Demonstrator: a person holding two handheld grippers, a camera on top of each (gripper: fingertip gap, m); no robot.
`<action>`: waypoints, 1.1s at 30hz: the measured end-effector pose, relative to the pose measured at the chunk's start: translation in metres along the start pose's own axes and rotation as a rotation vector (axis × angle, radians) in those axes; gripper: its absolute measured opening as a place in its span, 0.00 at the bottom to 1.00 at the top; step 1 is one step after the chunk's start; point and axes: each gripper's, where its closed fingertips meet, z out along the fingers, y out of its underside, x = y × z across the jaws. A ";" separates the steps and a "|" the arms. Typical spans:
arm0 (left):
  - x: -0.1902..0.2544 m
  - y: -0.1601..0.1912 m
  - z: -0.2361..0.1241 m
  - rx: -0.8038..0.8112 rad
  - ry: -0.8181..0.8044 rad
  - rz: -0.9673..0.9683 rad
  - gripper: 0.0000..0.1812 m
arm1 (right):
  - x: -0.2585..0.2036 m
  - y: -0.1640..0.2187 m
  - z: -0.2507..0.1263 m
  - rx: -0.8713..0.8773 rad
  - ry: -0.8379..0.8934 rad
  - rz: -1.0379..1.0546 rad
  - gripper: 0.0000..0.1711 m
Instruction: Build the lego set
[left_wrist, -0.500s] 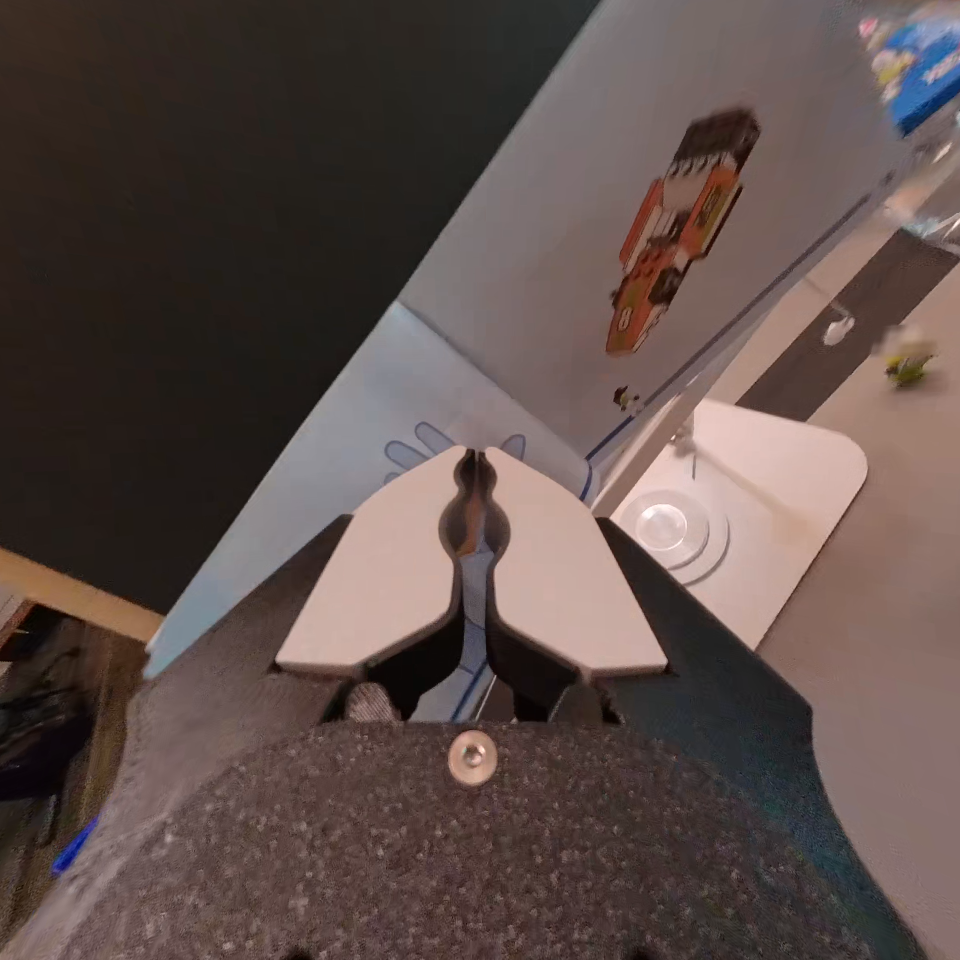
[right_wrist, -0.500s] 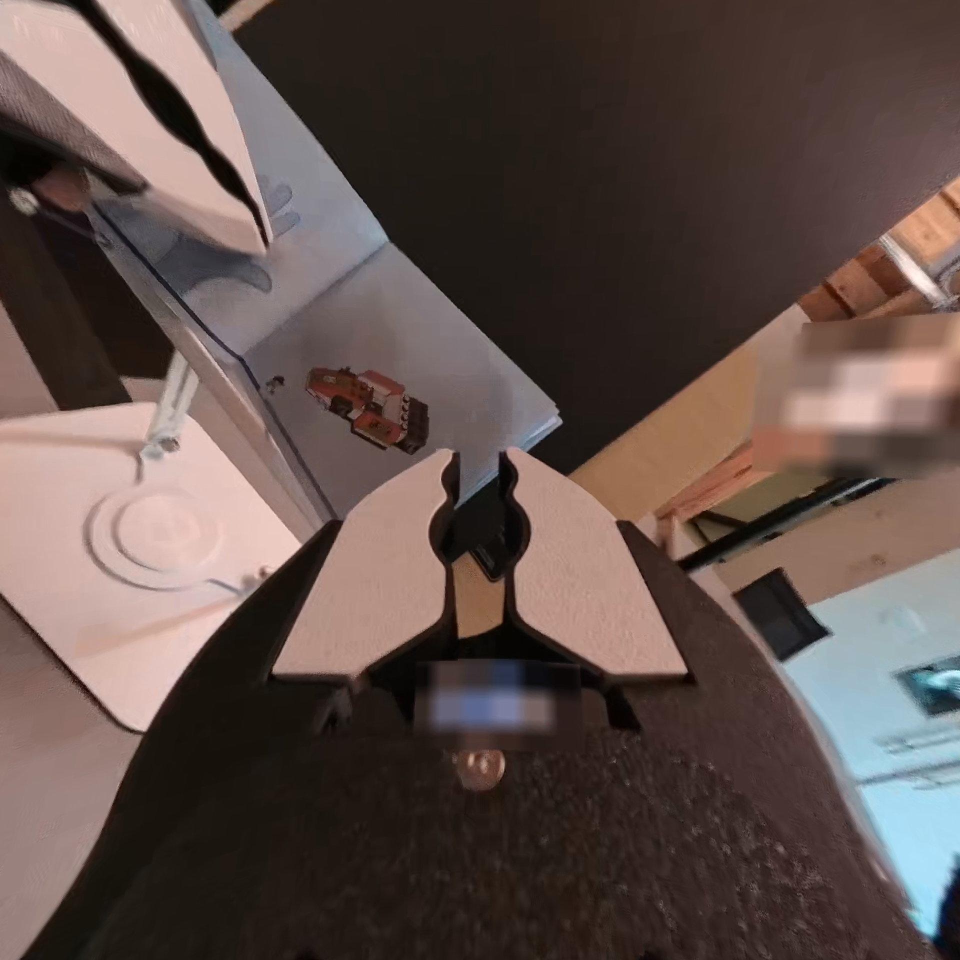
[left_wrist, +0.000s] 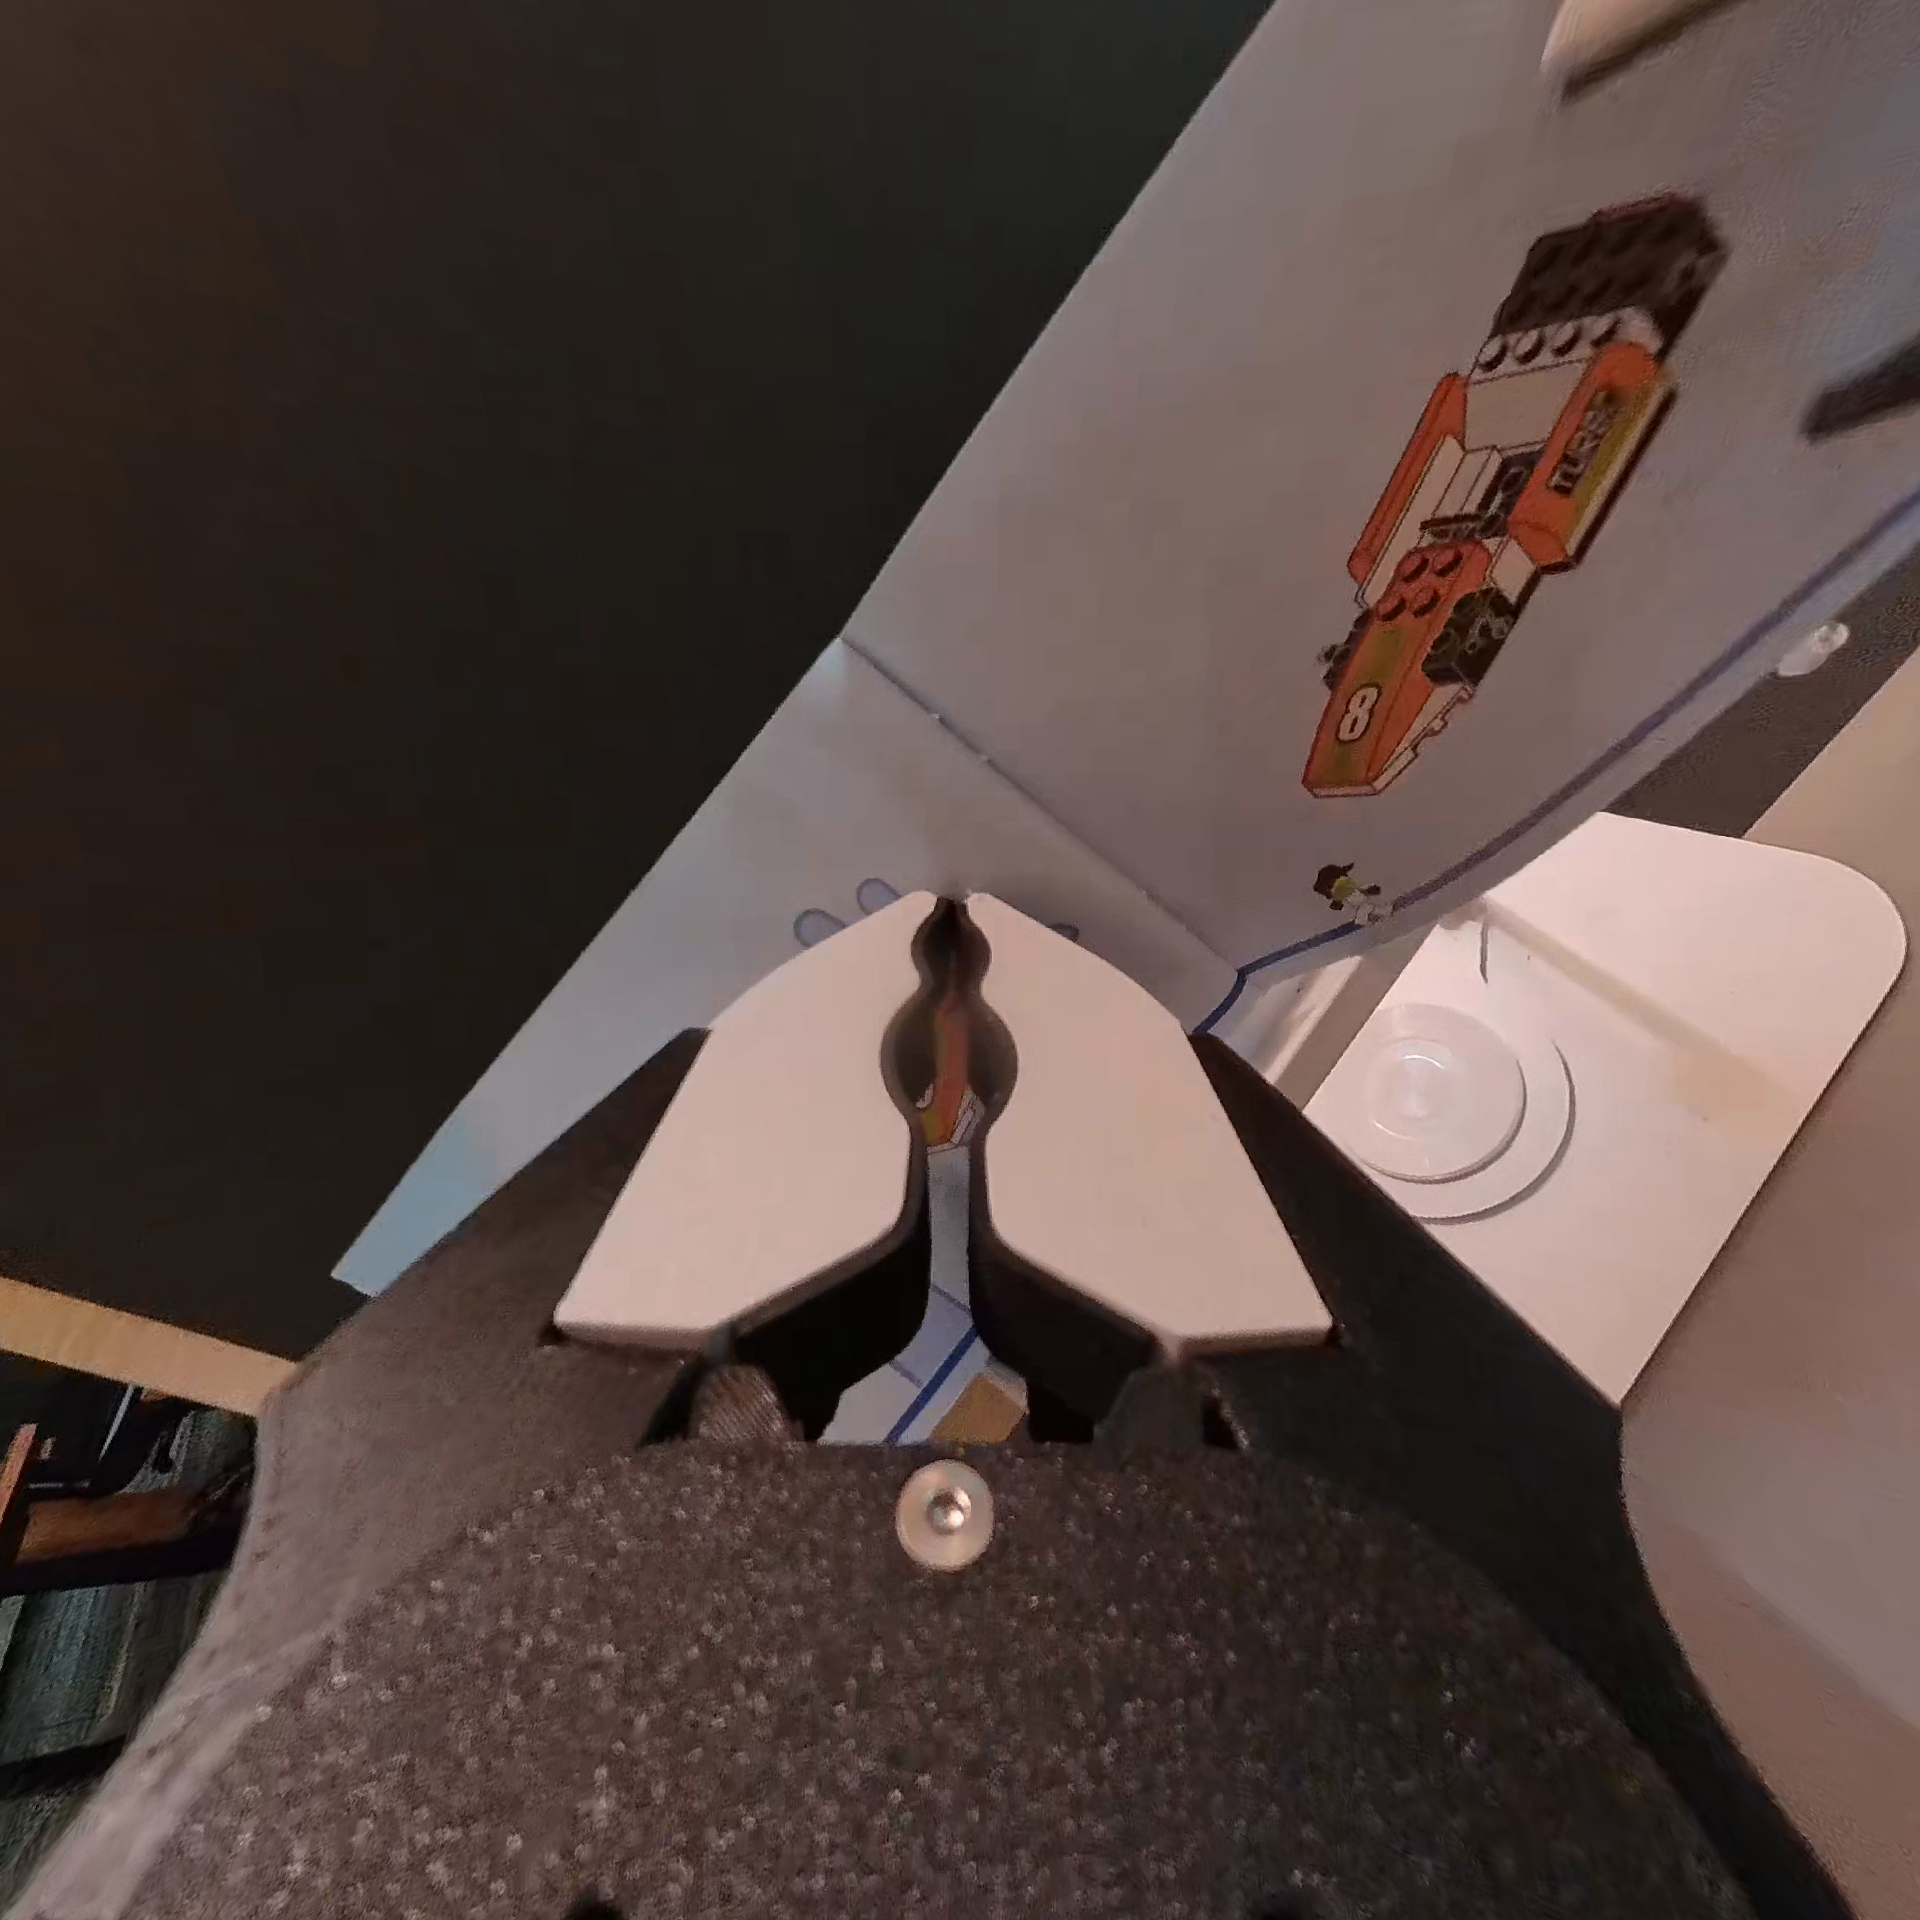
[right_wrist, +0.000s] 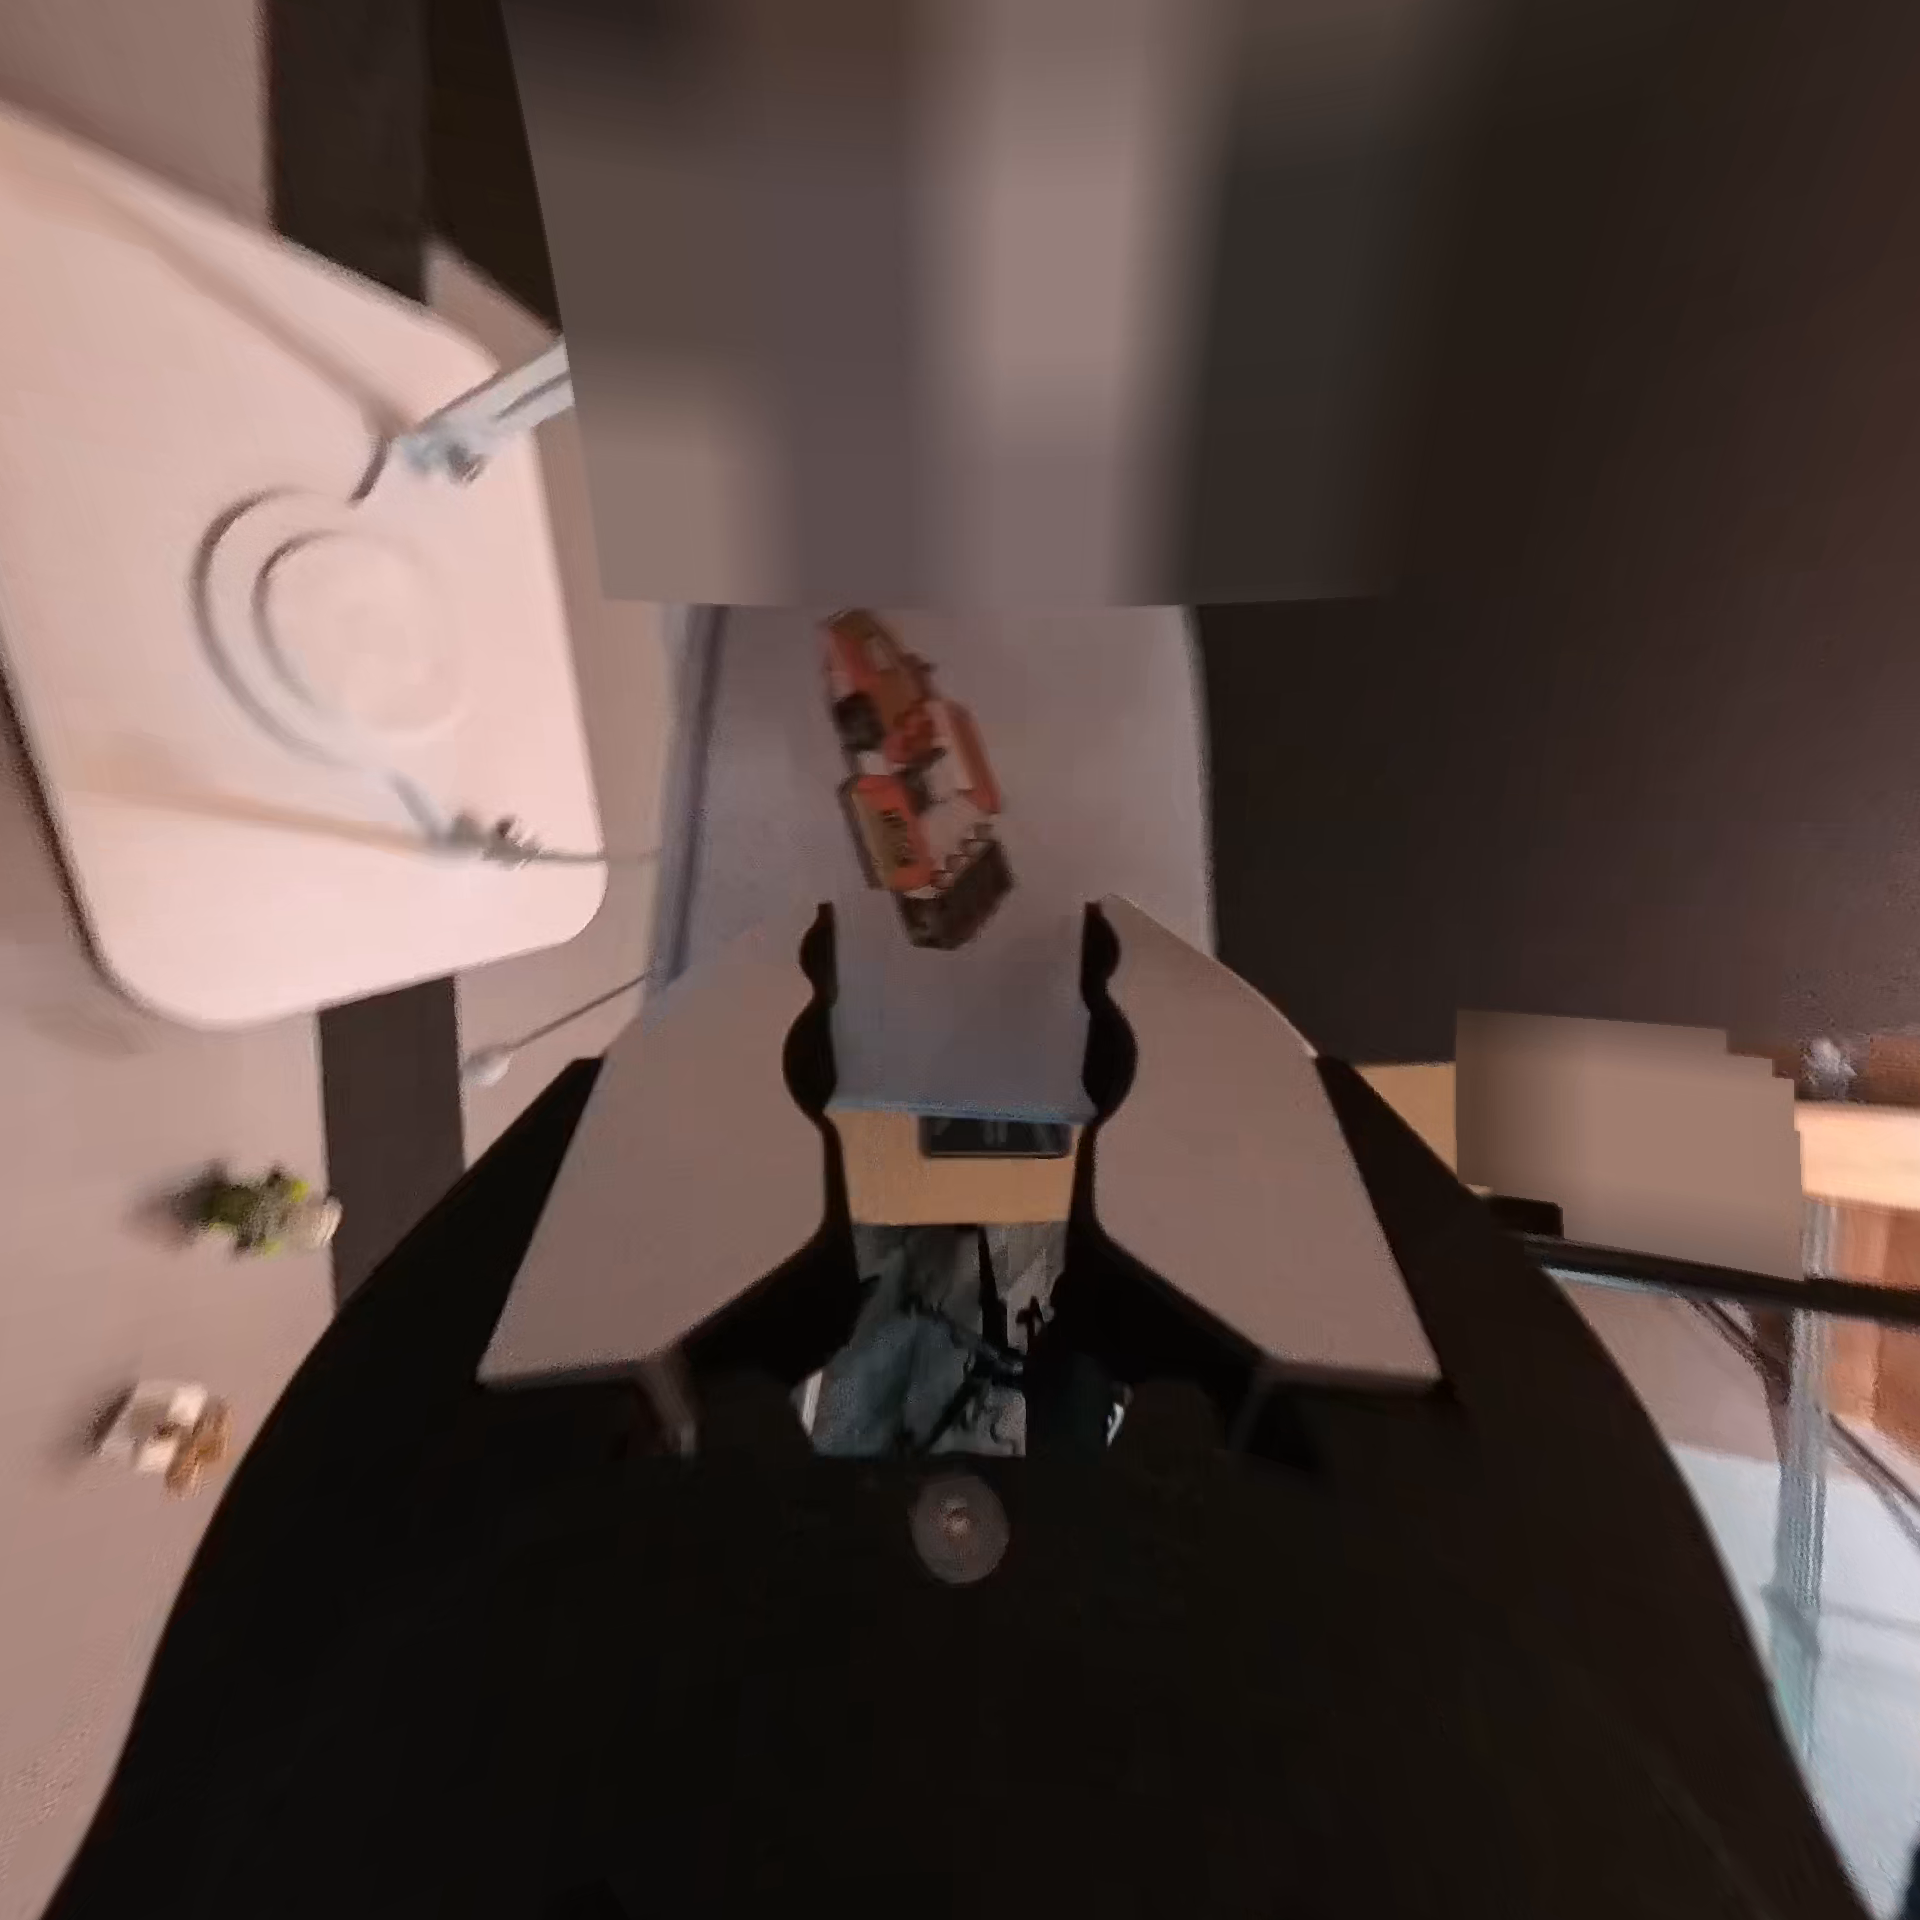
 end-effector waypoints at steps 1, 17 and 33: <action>0.000 0.001 0.000 -0.004 -0.002 -0.010 0.00 | -0.009 0.006 0.005 -0.033 -0.060 -0.031 0.30; -0.005 0.025 -0.009 0.002 -0.049 -0.084 0.00 | 0.005 0.036 0.041 -0.135 -0.157 -0.204 0.33; 0.018 0.000 -0.013 0.095 0.041 -0.084 0.01 | 0.000 0.028 0.030 -0.098 -0.329 0.029 0.02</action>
